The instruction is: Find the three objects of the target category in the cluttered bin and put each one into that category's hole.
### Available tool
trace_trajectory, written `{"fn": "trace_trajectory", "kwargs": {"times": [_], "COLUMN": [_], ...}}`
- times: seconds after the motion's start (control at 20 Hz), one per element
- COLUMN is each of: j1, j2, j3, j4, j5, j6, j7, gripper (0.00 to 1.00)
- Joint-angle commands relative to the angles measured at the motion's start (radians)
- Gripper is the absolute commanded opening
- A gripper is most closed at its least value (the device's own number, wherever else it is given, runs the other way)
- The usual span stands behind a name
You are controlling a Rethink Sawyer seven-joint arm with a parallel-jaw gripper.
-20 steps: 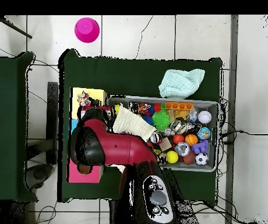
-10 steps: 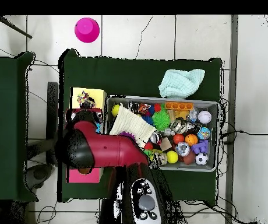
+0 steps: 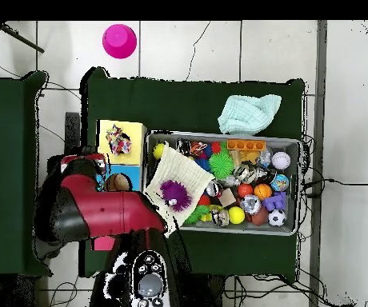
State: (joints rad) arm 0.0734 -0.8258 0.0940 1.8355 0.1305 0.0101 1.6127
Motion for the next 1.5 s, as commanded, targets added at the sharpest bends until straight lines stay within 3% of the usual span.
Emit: {"fn": "trace_trajectory", "kwargs": {"times": [0.05, 0.75, 1.5], "j1": [-0.023, -0.119, -0.1], "j2": [0.084, 0.048, 0.112], "j3": [-0.037, 0.024, 0.004], "j4": [-0.05, -0.045, -0.061], "j5": [0.03, -0.023, -0.05], "j6": [0.053, 0.087, 0.018], "j7": [0.173, 0.114, 0.108], "gripper": [0.0, 0.0, 0.0]}}
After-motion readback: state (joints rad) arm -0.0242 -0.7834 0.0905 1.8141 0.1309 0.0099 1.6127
